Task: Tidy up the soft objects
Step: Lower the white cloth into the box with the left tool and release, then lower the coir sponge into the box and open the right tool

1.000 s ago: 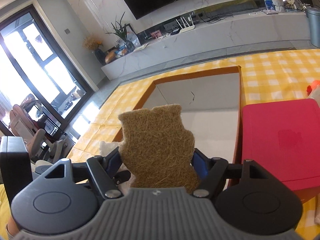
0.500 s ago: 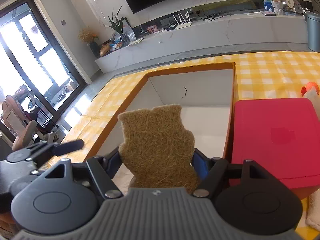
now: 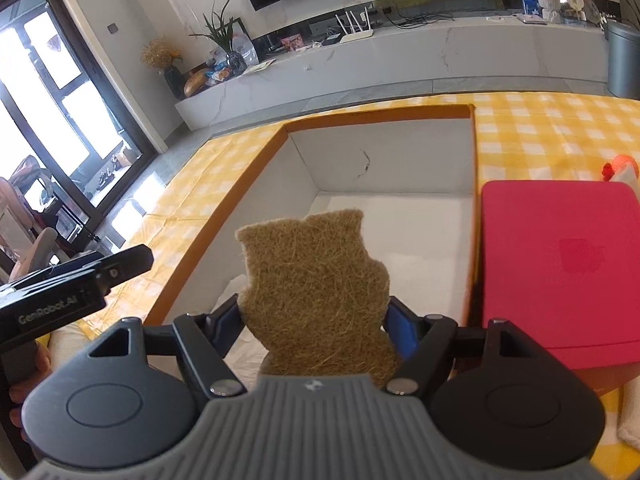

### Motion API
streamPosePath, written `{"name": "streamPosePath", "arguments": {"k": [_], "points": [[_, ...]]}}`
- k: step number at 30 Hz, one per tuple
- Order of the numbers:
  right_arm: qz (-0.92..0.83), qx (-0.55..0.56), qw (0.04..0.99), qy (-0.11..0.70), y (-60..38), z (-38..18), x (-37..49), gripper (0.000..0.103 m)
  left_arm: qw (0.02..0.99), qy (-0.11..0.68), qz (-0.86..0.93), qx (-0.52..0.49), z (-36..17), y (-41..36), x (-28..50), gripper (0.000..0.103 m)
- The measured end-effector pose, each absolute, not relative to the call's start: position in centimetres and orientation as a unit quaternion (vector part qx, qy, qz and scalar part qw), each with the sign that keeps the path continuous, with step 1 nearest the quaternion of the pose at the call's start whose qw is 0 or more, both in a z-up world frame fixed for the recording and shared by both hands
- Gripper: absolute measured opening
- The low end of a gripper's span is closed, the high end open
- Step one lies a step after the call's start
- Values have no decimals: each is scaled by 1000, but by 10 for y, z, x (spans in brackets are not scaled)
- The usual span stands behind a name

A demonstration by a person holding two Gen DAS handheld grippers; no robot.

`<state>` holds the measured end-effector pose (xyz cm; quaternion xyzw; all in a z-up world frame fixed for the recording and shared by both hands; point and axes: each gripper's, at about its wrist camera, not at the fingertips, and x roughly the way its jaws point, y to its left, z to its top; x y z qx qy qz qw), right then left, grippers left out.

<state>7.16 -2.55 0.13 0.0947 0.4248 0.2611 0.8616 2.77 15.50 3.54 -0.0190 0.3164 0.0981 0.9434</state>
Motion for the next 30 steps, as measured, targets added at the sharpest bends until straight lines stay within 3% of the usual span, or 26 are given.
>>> {"name": "streamPosePath", "arguments": {"k": [9,17,19,21,30], "points": [[240,44,857,454,21,-24,75,73,944,320,83,-13,34,157,25,94],[203,30,856,475,24,-43,83,74,939,329,60,-76,35,169,25,94],[216,44,851,477,22,-39,88,88,938,331,64,-73,34,170,25,94],[238,50,838,488,21,-40,87,92,940,329,64,-69,35,170,24,94],[277,31,845,456,25,-22,71,97,946,309,80,-63,42,166,20,94]]}}
